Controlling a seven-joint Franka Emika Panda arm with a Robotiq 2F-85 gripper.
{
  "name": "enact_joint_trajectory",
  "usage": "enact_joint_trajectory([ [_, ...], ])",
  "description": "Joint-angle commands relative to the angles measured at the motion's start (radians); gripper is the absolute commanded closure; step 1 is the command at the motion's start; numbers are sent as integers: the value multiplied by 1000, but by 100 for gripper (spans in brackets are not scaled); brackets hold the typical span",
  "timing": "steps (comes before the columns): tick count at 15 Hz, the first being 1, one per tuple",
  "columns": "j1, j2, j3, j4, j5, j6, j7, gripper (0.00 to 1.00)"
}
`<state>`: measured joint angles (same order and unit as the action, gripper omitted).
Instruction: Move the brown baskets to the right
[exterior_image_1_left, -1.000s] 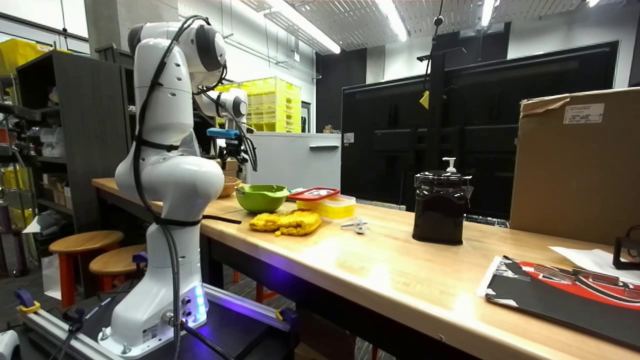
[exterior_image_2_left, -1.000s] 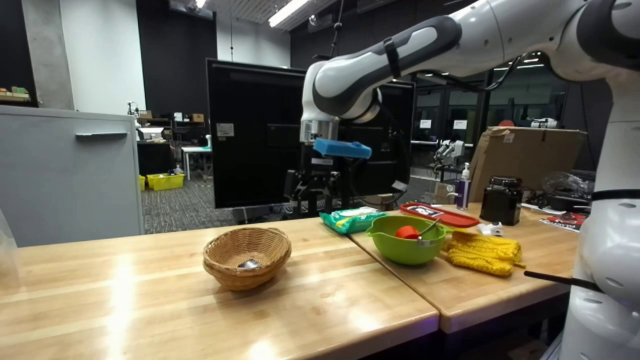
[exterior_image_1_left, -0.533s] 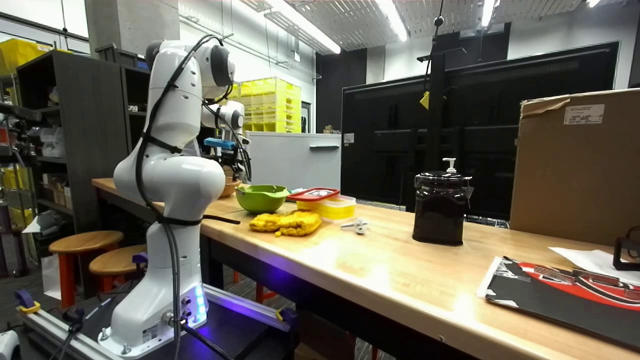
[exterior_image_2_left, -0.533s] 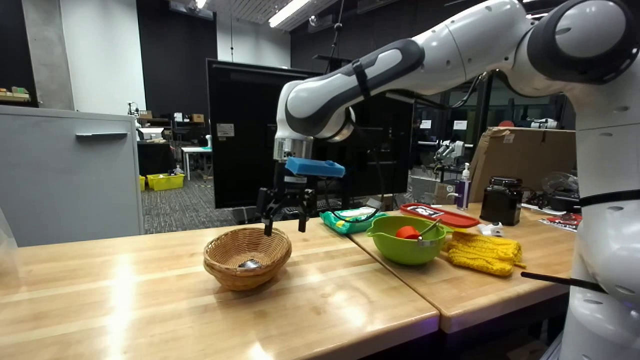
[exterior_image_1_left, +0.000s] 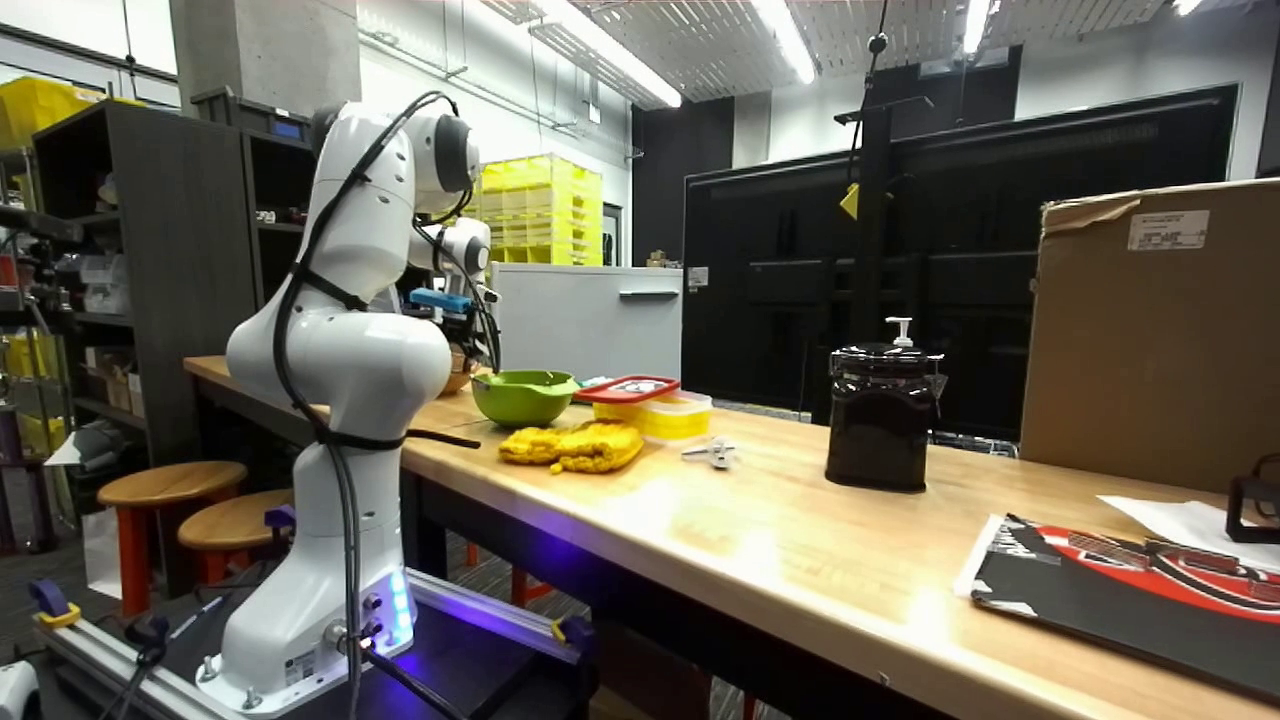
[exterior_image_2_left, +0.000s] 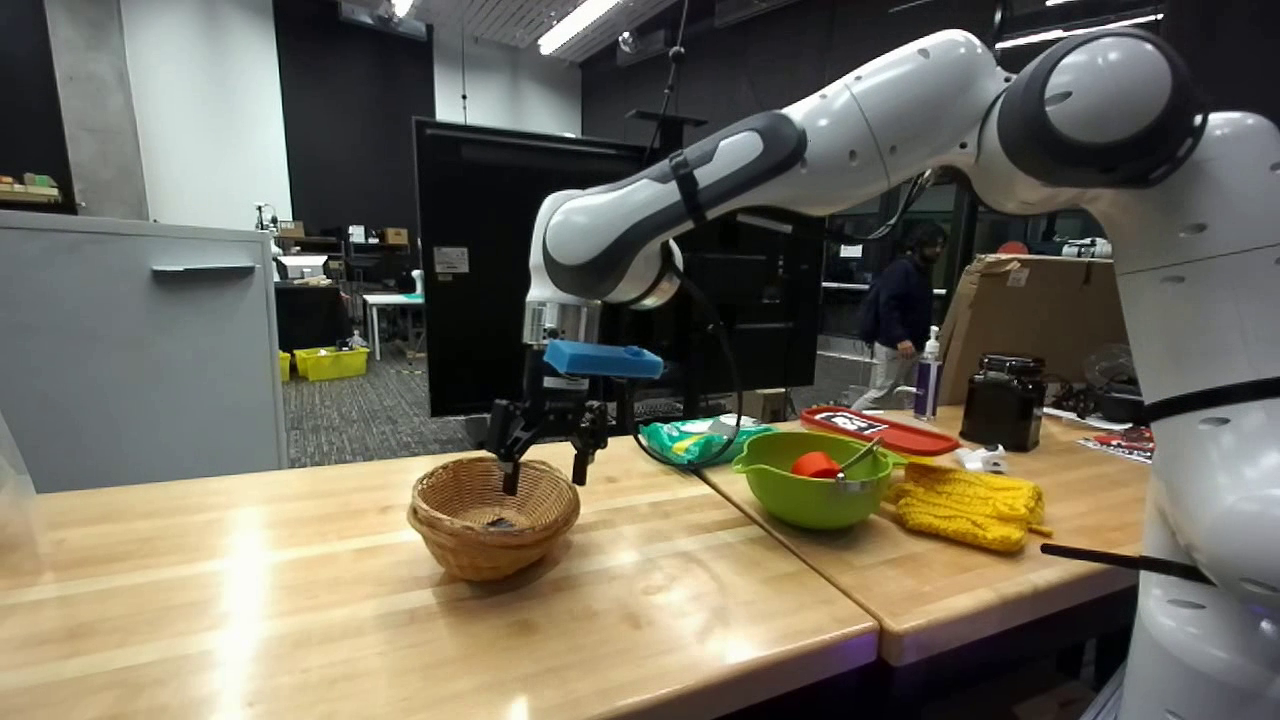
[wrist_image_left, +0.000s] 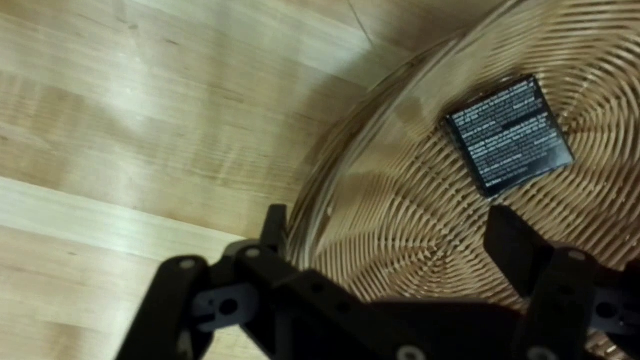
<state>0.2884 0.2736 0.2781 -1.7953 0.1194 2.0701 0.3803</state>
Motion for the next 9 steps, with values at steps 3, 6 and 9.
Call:
enact_joint_trajectory([
  [3,21,37,-11,45,18,-14,-16,0],
  [6,27,42,-14,67,6,-41,-11,0],
  [9,34,39,-17,88,-6,-73,-5,0],
])
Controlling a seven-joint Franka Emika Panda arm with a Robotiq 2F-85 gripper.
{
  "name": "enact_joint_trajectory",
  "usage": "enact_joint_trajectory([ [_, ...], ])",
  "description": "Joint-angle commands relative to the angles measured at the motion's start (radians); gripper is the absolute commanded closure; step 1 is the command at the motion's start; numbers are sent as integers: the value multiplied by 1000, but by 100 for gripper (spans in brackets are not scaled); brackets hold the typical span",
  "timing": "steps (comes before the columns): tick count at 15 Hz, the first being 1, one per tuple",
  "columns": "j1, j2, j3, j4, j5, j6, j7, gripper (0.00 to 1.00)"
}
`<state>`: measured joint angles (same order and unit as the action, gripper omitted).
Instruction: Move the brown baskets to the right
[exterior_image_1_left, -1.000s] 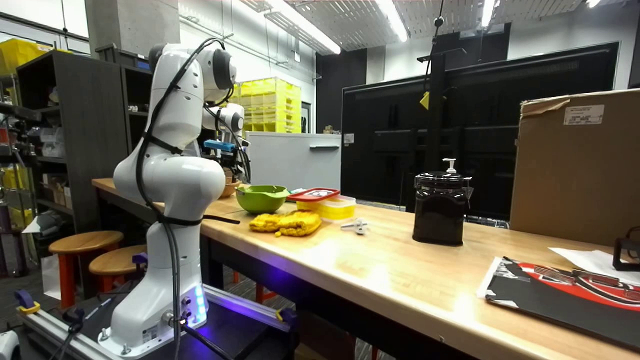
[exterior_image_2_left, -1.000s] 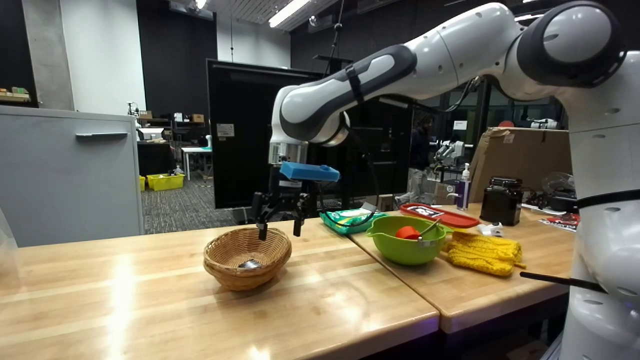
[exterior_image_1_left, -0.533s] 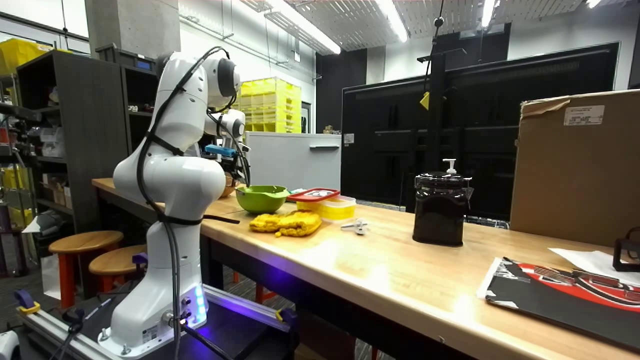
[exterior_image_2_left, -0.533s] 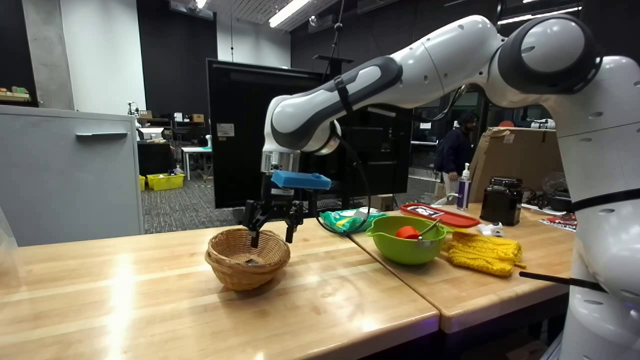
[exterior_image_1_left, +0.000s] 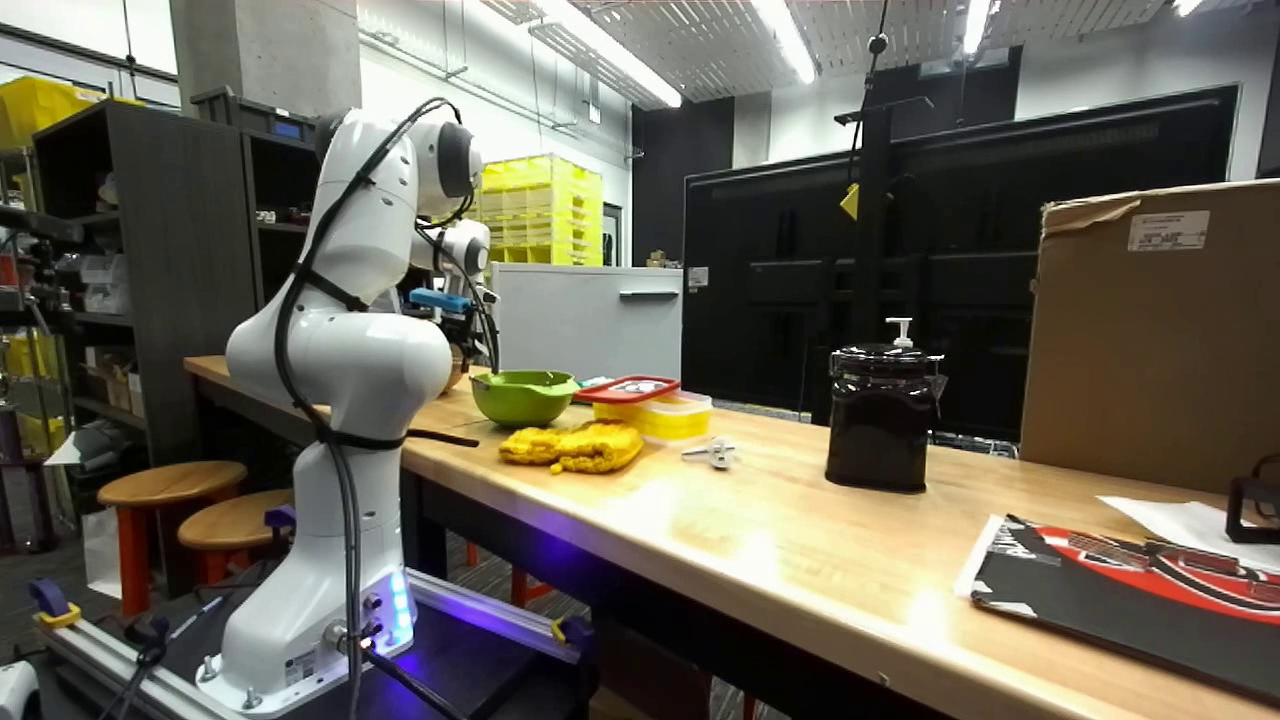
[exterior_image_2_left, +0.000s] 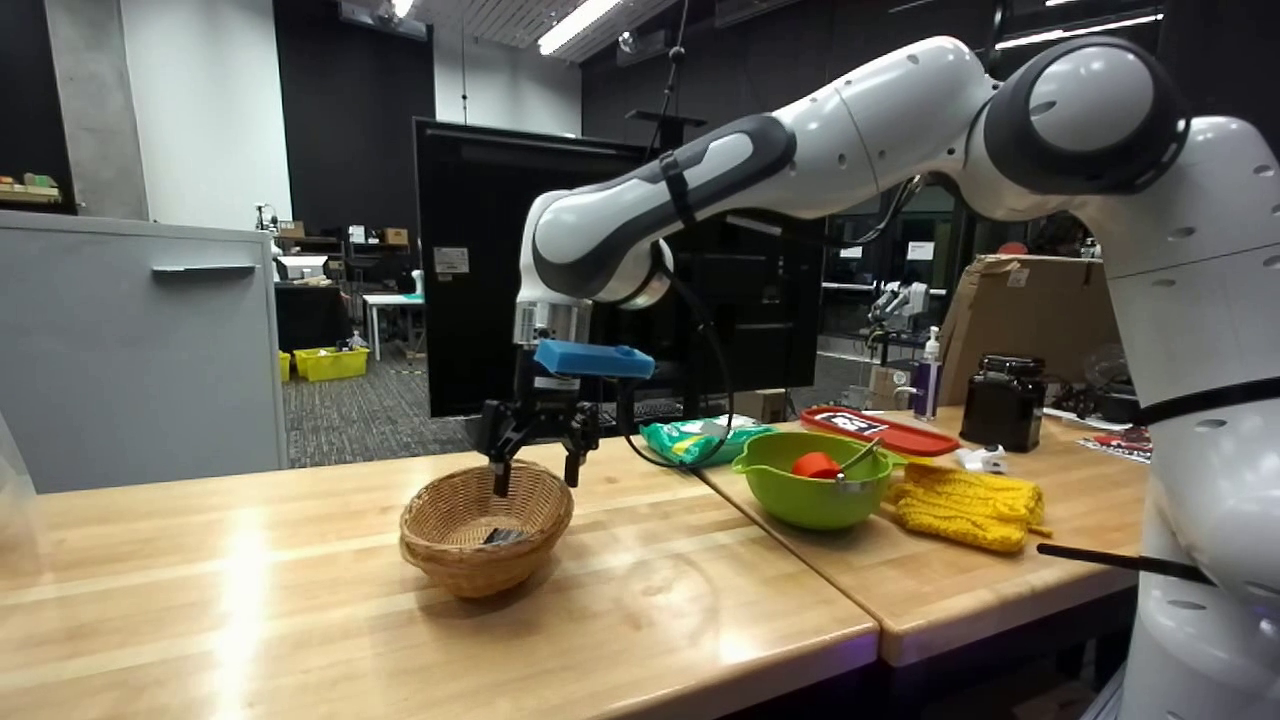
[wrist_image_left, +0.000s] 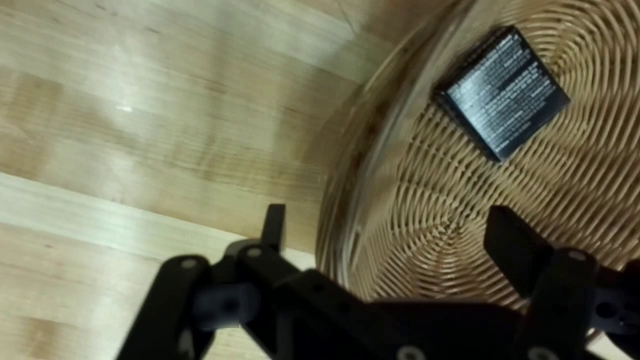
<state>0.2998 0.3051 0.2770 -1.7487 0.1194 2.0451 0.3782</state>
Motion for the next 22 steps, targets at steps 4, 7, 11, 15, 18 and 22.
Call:
enact_joint_trajectory([
  [4,25,5,-18,56,-5,-76,-1,0],
  [7,23,6,-18,52,0,-70,-8,0],
  [11,18,2,-21,25,6,-41,-21,0],
  [15,14,9,-21,16,14,-17,-50,0],
  [18,15,20,-20,28,10,-24,-72,0],
  [22,17,12,-20,22,6,-27,-81,0],
])
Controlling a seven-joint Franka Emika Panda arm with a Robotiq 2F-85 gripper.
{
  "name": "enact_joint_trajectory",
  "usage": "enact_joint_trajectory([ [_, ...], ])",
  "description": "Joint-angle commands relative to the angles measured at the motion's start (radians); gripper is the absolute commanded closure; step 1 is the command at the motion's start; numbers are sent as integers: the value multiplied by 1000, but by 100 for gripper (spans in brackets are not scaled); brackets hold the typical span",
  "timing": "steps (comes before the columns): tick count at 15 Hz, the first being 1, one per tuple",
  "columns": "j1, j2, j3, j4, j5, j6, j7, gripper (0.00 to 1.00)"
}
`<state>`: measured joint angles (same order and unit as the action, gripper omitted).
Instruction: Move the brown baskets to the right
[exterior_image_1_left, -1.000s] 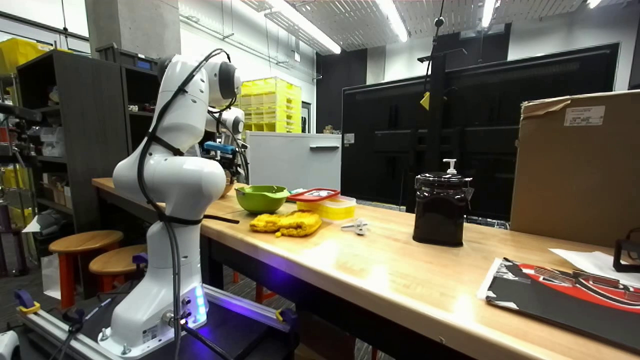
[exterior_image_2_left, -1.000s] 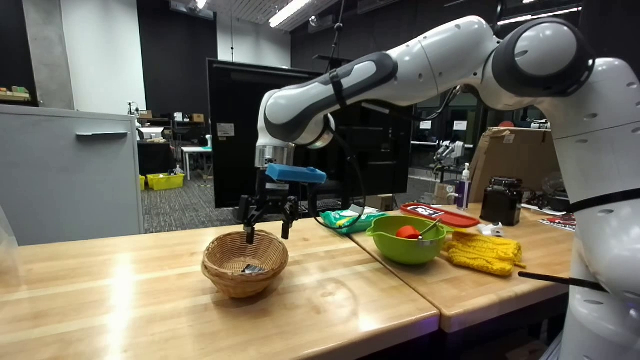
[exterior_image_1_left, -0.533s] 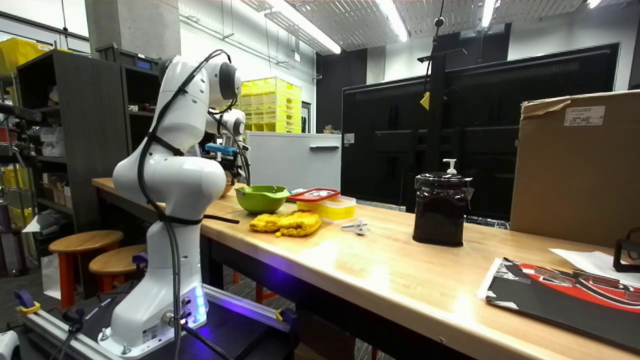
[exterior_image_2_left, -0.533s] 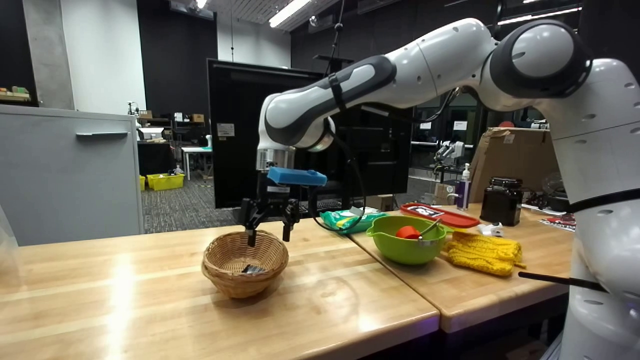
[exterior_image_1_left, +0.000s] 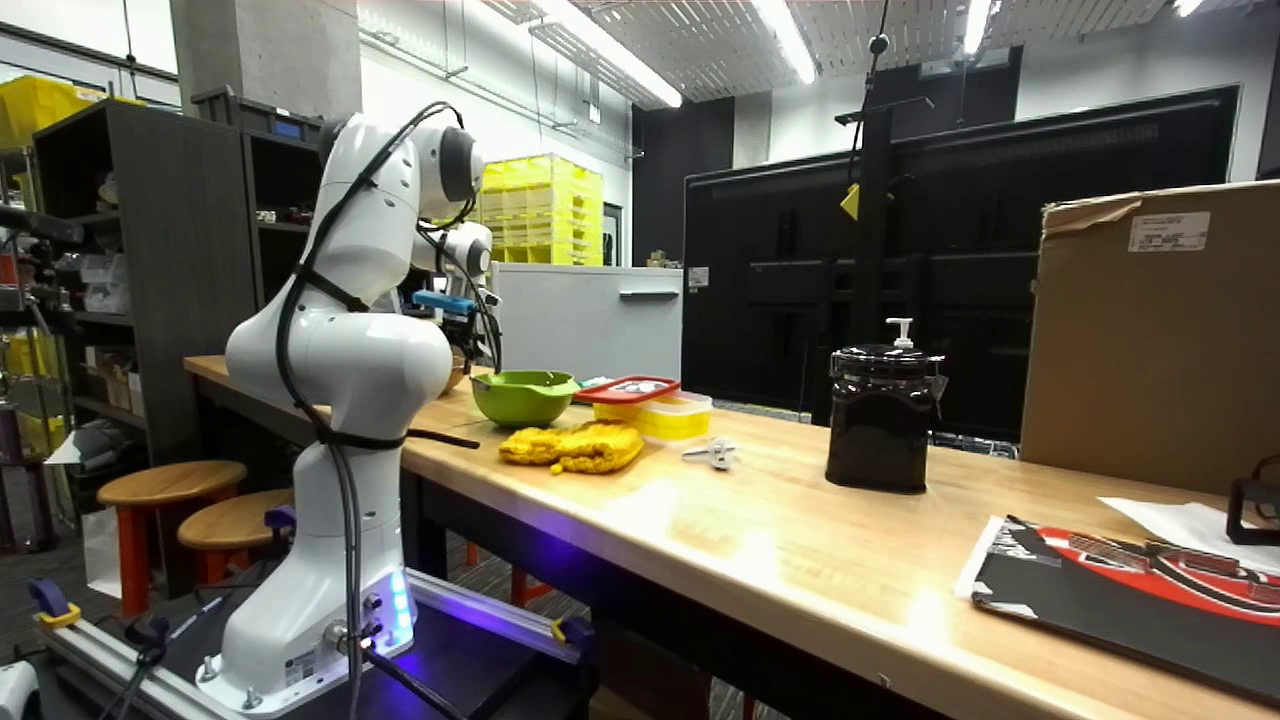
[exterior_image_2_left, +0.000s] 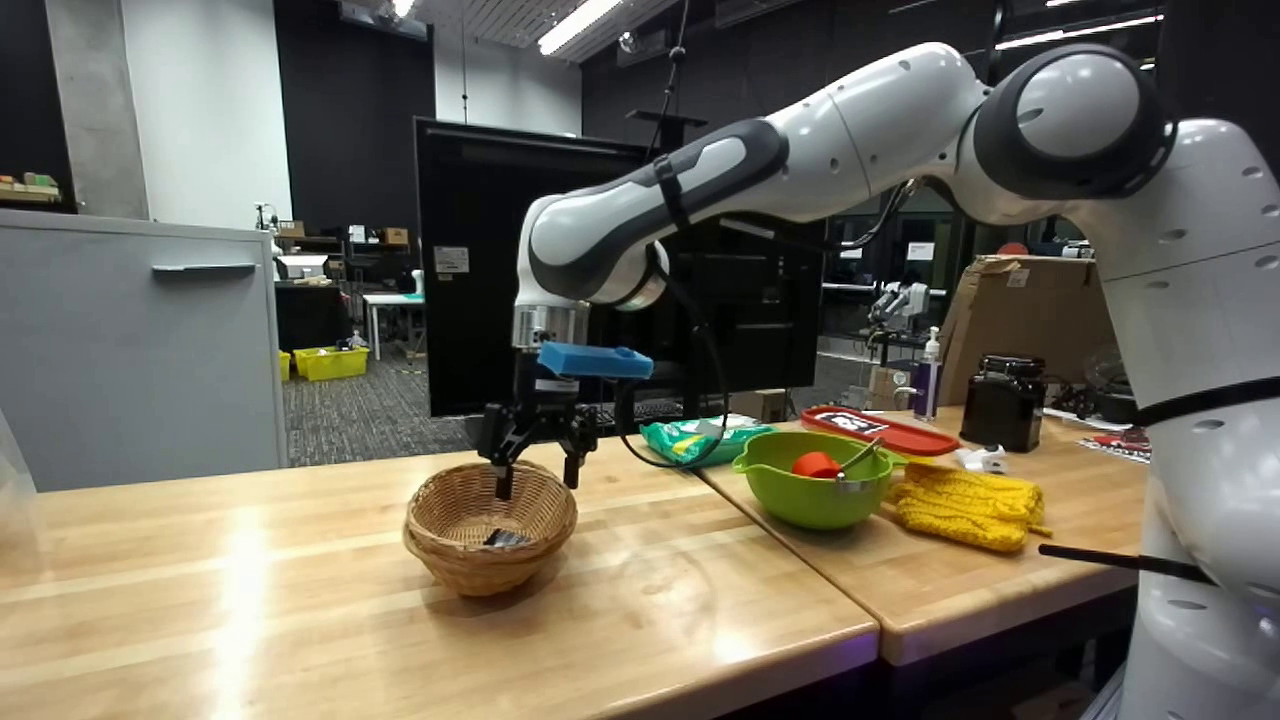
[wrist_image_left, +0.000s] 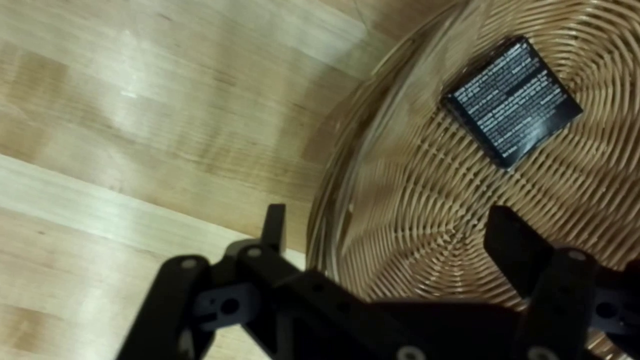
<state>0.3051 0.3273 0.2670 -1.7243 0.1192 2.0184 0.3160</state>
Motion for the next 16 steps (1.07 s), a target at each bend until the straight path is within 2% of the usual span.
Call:
enact_joint_trajectory([
  [1,11,-11,-10,-5,8,0,-22,0],
  [13,3,-1,-13,-31,13,22,-60,0],
  [14,4,1,-13,-31,10,24,-61,25],
  [16,7,6,-14,-26,6,26,-63,32],
])
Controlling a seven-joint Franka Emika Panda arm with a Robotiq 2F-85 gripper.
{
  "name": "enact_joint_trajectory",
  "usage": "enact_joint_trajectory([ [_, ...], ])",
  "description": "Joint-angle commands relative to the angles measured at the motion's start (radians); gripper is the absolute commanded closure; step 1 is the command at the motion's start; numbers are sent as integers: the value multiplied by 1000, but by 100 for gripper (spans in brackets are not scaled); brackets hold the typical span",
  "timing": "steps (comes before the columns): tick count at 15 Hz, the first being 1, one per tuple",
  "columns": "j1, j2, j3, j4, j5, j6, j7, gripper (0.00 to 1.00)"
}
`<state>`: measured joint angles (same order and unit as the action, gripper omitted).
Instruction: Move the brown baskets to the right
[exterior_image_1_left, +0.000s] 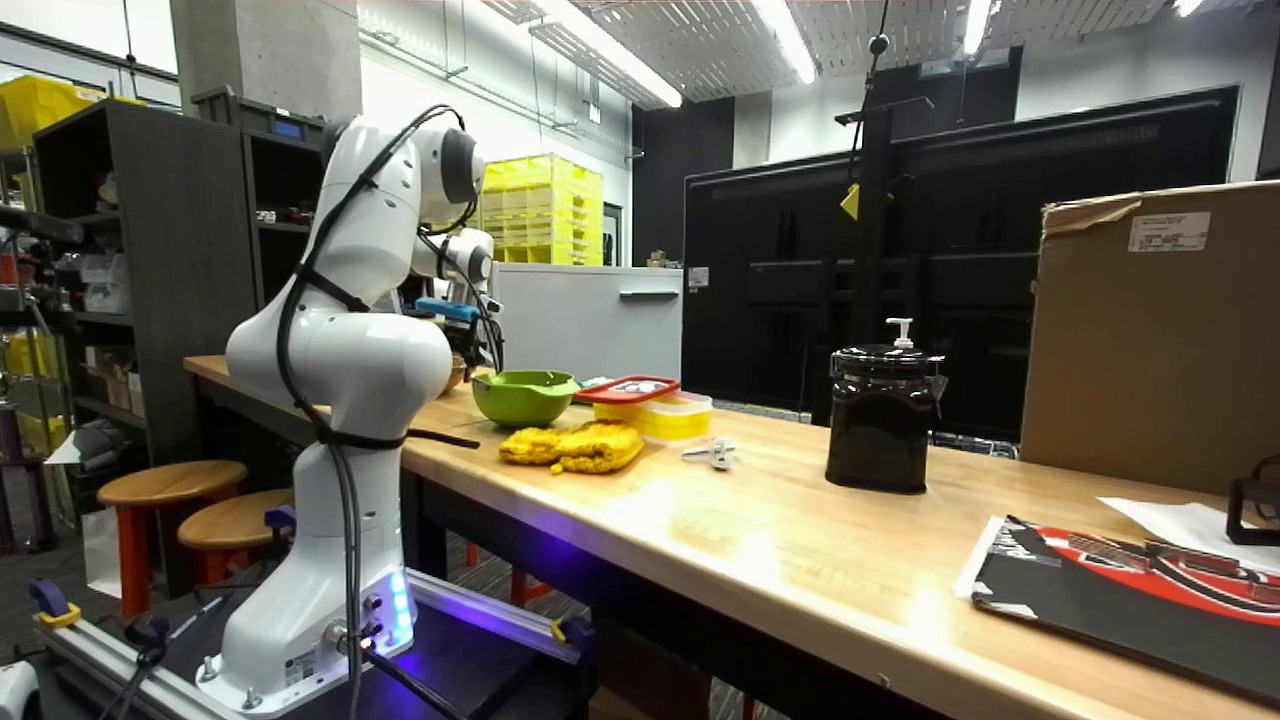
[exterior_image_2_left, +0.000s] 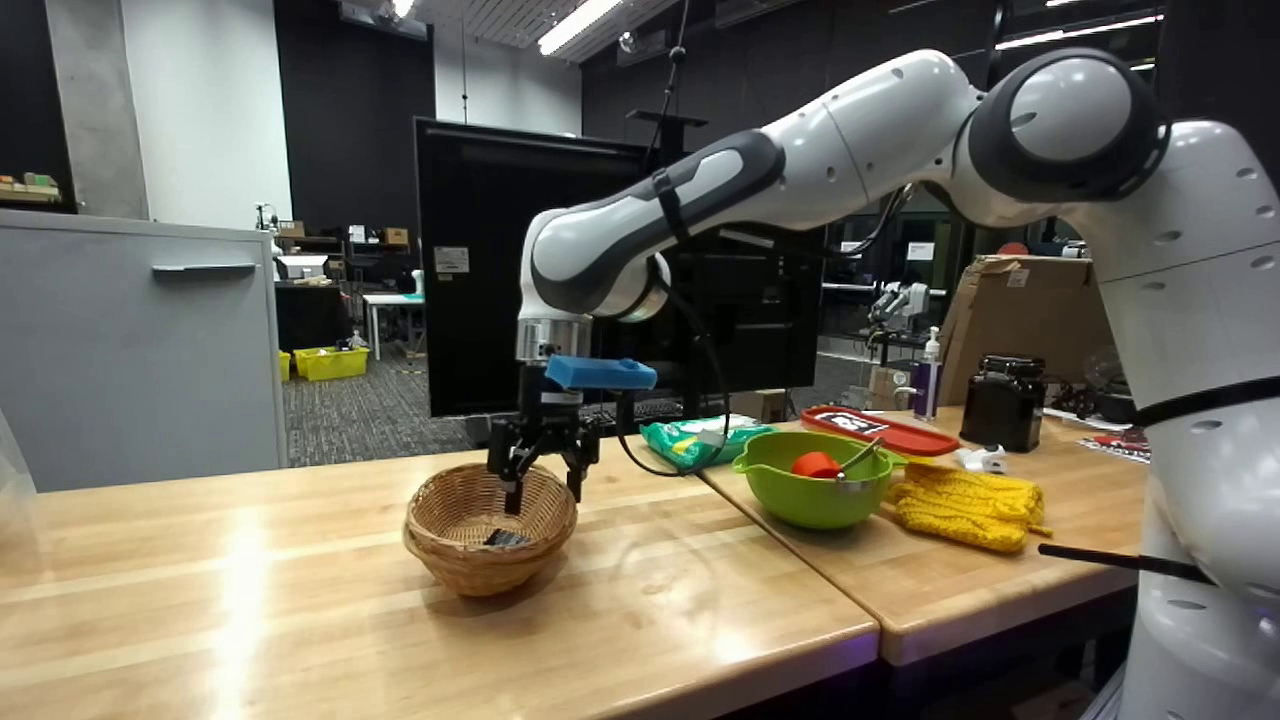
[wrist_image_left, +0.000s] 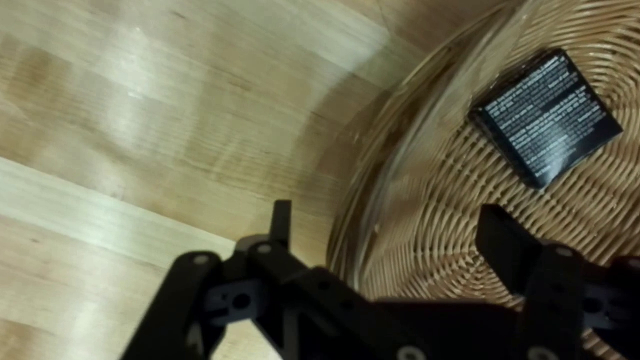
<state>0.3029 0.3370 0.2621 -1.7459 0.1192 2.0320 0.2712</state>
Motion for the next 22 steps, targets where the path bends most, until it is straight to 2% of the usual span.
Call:
enact_joint_trajectory([
  [1,10,-3,-9,-4,5,13,-20,39],
  [4,10,-8,-9,-6,4,12,-20,64],
  [8,10,0,-9,14,1,-5,-23,92],
  [13,11,3,-10,34,-1,-16,-26,99],
  [22,2,-37,-9,58,5,-81,-49,97],
])
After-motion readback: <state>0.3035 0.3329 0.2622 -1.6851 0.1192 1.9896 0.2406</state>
